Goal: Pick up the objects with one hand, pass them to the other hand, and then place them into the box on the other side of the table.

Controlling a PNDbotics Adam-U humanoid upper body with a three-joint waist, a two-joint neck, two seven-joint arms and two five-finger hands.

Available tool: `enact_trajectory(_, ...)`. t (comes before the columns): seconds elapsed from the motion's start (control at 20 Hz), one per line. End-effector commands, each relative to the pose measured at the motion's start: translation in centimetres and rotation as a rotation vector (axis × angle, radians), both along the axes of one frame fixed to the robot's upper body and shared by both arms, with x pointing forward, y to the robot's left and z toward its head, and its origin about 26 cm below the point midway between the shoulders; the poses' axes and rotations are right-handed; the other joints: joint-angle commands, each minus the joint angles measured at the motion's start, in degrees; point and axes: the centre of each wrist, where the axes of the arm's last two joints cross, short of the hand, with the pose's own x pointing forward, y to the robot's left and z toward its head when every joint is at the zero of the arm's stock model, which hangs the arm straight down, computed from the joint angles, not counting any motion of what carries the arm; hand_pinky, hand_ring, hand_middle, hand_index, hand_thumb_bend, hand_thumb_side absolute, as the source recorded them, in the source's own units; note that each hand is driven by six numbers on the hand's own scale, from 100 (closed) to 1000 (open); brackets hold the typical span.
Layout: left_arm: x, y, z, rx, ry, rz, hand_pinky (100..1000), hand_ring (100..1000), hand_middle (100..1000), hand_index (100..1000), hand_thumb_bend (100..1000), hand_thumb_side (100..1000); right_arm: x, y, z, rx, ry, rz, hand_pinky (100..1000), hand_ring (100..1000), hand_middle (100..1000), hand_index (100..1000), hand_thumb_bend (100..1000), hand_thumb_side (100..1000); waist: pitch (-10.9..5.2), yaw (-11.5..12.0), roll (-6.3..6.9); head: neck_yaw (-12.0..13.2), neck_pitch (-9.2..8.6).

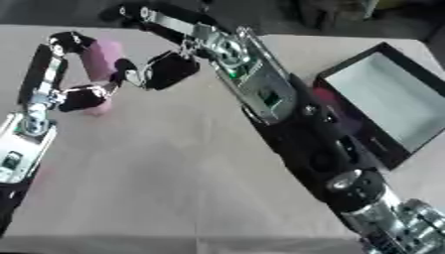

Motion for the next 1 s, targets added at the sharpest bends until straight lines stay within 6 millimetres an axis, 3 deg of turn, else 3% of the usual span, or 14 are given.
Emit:
enact_trajectory(0.05,0.0,-0.7,1.5,-0.015,-0.042,-0.034,741,522,501,549,100,129,-0.1,0.4,0.9,-0.004,-0.050,-0.001,986,948,909,912,214,100,-0.90,0.1,0.37,0.2,0.38)
enact_trajectory(0.4,-0.4,-1.3,2.0,-0.030,-0.055,-0.058,736,521,500,550,100,128,0.1,-0.7,0.8,-0.029,-0.117,-0.033,976,924,871,877,240,100,-0.77,0.2,0.36,0.3,0.38)
enact_trajectory(1.0,-0.8,-2.4,2.1,-0.041,-0.051,-0.100,735,519,497,549,100,129,0.2,-0.4,0.2,0.000,-0.123,-0.065,977,909,855,877,196,100,-0.40,0.4,0.40,-0.3,0.38)
